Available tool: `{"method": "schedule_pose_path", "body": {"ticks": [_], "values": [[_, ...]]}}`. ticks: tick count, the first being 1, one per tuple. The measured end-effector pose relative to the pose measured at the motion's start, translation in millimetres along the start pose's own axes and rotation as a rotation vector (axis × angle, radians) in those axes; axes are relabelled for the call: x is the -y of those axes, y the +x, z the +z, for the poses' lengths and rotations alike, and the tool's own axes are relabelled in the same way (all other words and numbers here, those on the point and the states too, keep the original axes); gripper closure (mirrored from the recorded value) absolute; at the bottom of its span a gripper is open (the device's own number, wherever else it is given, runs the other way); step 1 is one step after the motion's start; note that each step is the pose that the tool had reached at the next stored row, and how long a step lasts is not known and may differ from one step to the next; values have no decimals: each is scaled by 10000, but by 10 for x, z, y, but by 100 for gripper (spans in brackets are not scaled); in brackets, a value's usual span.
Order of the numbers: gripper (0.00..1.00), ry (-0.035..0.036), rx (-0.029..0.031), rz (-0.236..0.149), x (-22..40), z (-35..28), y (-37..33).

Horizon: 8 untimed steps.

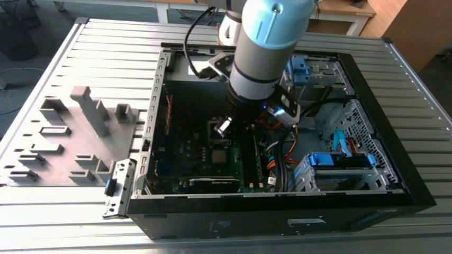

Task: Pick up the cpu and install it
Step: 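Close the cpu cover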

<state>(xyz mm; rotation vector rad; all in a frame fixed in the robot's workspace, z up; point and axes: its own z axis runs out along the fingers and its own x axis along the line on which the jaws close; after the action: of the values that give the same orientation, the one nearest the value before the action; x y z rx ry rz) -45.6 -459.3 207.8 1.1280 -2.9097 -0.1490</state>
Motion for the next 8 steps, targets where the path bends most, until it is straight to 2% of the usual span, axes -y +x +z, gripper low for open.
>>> {"method": "schedule_pose_path", "body": {"ticks": [8], "values": [[89,-27,25,-11,38,-4,25]]}}
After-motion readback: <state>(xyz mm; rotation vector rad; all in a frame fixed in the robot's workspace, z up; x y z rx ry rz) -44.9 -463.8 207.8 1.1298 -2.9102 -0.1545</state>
